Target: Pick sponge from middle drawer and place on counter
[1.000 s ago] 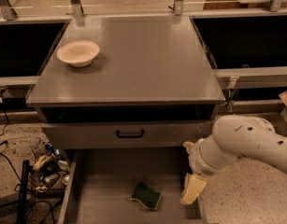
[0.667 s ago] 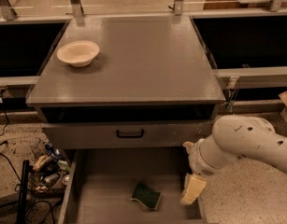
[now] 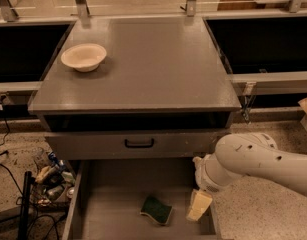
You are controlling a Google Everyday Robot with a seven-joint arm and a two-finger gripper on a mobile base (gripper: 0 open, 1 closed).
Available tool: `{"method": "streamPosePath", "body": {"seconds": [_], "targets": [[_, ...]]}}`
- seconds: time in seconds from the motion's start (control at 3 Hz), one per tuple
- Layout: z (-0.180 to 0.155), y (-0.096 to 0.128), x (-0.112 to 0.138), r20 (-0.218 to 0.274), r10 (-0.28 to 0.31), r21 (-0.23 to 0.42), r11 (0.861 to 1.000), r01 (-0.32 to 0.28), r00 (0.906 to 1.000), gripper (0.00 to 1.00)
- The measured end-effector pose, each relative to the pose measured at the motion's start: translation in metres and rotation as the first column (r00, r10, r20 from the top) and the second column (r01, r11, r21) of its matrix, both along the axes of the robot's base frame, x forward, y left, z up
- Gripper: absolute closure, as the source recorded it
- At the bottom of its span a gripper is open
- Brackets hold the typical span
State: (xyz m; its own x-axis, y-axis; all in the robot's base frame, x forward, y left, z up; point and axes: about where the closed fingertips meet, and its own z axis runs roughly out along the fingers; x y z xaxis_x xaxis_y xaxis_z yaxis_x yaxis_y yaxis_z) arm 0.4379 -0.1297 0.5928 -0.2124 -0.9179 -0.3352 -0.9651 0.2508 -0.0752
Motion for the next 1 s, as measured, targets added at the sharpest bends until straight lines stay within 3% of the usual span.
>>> {"method": "streamPosePath", "body": {"seconds": [0.33,1.0], "targets": [[-0.028,0.008,0.006,-0.029,-0.005,-0.017,1.000,0.005,0.9996,0.00],[-0.044,0.015,0.007,-0.058,0.022,-0.001,1.000,-0.022,0.9981,0.00]]}}
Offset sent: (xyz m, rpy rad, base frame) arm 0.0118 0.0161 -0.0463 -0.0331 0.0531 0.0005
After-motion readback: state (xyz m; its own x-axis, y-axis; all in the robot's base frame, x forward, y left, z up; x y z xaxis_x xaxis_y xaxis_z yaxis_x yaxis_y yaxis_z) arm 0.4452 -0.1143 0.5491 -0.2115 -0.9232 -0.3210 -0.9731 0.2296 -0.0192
